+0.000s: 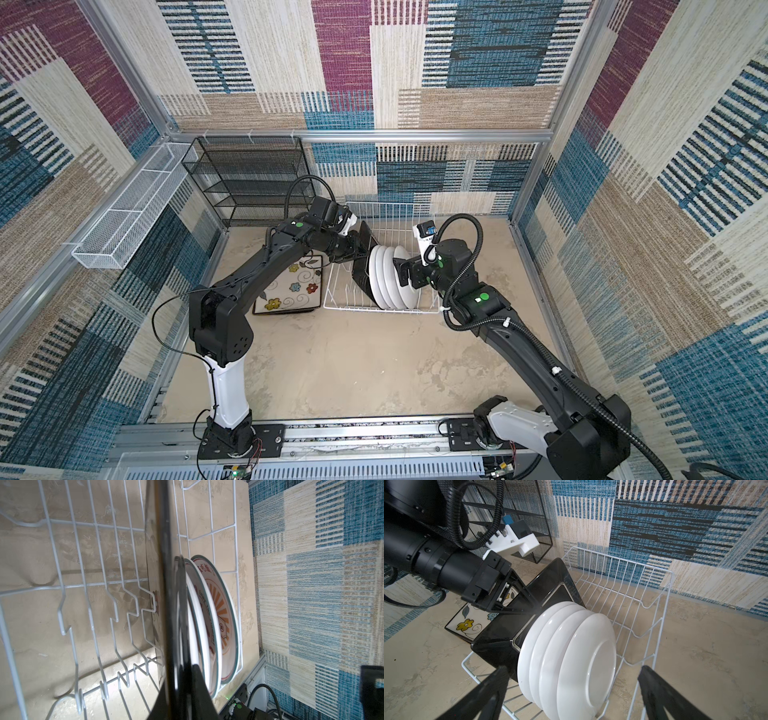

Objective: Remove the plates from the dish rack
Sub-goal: 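Lift the square plate upward out of the rack with the left gripper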

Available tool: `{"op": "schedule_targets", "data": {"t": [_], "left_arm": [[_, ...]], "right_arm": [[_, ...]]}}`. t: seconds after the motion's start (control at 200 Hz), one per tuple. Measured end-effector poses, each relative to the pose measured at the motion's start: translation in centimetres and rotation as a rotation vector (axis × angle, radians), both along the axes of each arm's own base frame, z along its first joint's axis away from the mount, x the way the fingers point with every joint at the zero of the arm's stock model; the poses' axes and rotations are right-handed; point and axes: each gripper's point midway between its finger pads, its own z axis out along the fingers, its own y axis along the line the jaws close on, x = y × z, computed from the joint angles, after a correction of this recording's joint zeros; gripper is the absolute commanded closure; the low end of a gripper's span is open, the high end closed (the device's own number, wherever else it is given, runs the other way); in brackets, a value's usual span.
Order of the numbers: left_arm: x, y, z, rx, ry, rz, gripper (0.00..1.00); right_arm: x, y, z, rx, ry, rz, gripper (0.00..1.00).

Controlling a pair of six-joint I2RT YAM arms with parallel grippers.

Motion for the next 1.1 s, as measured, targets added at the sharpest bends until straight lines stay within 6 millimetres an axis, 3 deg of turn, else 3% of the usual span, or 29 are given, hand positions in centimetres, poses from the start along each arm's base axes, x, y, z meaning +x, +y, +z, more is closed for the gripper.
{"op": "schedule_targets", "data": {"t": [0.14,0.686,1.102], "left_arm": [[-0.1,0.0,-0.2,-0.014,0.014,0.013,1.0],[-0.5,0.3,0.6,-0.027,0.015,0.068,1.0],[-1.7,1.6,3.5,-0.021,-0.016,0.096,1.0]], "right_arm": [[0.0,0.0,0.0,0.001,0.0,0.001,0.0],[-0.3,-0.3,1.3,0.02,-0.023,0.001,0.0],[-0.5,-0.5,1.1,0.026,-0.019,-0.004,0.0]]}}
